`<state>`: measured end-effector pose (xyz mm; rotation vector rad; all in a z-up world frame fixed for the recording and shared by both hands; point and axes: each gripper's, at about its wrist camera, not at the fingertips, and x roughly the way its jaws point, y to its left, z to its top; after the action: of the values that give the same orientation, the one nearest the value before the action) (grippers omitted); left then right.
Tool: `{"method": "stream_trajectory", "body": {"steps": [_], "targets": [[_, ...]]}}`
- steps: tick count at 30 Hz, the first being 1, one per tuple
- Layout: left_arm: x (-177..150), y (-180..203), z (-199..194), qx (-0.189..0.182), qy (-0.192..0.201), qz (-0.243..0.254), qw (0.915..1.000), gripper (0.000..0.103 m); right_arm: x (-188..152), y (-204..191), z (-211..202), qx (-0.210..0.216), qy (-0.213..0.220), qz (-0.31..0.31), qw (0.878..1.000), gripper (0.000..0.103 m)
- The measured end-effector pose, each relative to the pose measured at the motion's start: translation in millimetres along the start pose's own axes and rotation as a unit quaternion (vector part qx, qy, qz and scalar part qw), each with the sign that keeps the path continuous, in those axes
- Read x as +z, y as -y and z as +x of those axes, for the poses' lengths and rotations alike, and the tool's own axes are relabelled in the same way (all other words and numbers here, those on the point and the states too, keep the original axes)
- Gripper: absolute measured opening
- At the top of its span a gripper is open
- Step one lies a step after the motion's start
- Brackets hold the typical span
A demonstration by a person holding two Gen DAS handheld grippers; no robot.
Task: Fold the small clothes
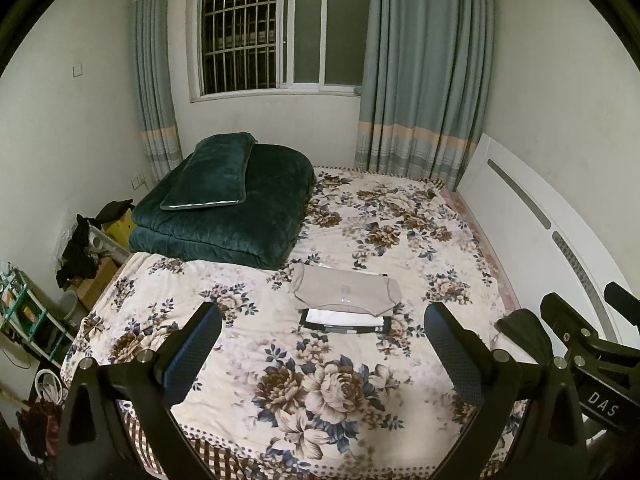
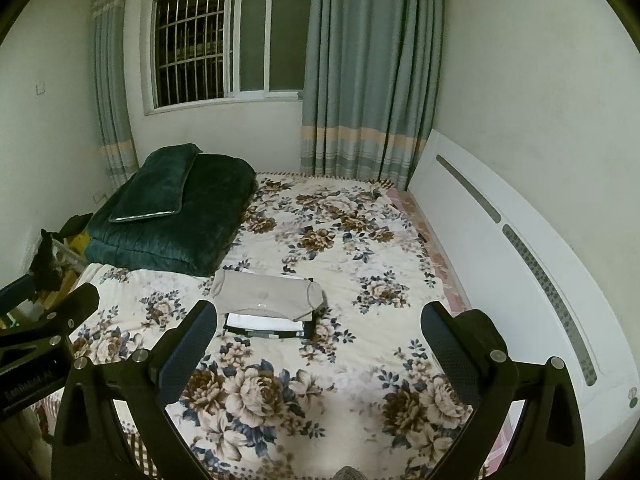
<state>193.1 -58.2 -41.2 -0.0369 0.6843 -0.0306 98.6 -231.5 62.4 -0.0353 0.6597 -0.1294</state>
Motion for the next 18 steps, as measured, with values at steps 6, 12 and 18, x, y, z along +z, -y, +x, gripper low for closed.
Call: {"method": "stream_trajectory", "body": {"steps": [6, 12, 18], "targets": [[3.0, -1.9, -0.9, 0.003, -0.001, -0.002, 1.0000, 0.103, -2.1, -1.4, 1.3, 0.002, 0.001, 0.000, 1.000, 0.103], [4.8, -2.4, -1.2, 0.004, 0.000, -0.001, 1.0000, 0.103, -3.0, -3.0, 1.8, 0.004, 0.000, 0.000, 1.000, 0.103], [4.6, -1.6, -1.4, 0.005, 0.001, -0.002, 1.0000, 0.103, -2.3, -3.4, 2.6, 0.005, 0.001, -0.001, 1.000, 0.103]]}}
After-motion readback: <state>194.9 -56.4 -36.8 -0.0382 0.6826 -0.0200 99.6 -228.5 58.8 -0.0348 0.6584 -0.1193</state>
